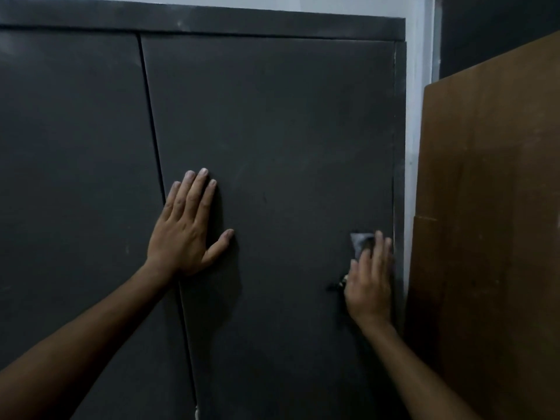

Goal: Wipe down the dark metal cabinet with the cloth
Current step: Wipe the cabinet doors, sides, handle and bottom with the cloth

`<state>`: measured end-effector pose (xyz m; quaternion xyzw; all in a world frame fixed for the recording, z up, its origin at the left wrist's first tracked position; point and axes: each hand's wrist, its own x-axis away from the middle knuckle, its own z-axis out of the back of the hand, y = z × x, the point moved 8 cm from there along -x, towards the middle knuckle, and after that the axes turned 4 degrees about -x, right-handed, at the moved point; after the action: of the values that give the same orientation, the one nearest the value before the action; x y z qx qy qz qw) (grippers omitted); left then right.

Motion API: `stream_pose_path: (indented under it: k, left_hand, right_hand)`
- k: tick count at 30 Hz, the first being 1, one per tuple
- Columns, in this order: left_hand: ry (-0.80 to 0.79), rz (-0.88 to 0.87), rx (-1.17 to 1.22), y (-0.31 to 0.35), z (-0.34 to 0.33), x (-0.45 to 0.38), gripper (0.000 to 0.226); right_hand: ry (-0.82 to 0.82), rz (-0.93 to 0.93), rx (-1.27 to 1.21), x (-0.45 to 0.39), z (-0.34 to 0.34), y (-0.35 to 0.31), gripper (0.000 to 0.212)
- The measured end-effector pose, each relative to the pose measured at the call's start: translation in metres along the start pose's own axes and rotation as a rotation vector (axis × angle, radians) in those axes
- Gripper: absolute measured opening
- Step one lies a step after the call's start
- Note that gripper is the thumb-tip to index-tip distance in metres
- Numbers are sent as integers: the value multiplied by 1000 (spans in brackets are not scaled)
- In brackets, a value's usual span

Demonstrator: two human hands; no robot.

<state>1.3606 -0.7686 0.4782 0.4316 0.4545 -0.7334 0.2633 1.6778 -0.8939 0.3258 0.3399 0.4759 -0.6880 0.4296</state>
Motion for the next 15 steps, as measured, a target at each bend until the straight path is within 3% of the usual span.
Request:
stream_pose_path:
  k: [3,5,8,11,13,15]
  left_hand:
    - [-4,6,-12,1,0,0,98]
    - [-2,9,-12,3,-1,0,99]
    - [0,0,-14,2,-1,0,99]
    - [6,-2,-14,1,-1,0,99]
    - [8,-1,-7,0,-1,1,99]
    - [9,5,-13,0,-1,0,98]
  right_hand:
    - [30,-351,-136,0,13,56,54]
    - [106,-466,-231,-47,29,56,52]
    - [159,-337,-254,-95,41,8,54]
    - [53,-164,-158,-34,20,-5,56]
    - [-49,-270,-165,16,13,24,61]
    - [-31,-429,-232,20,17,50,61]
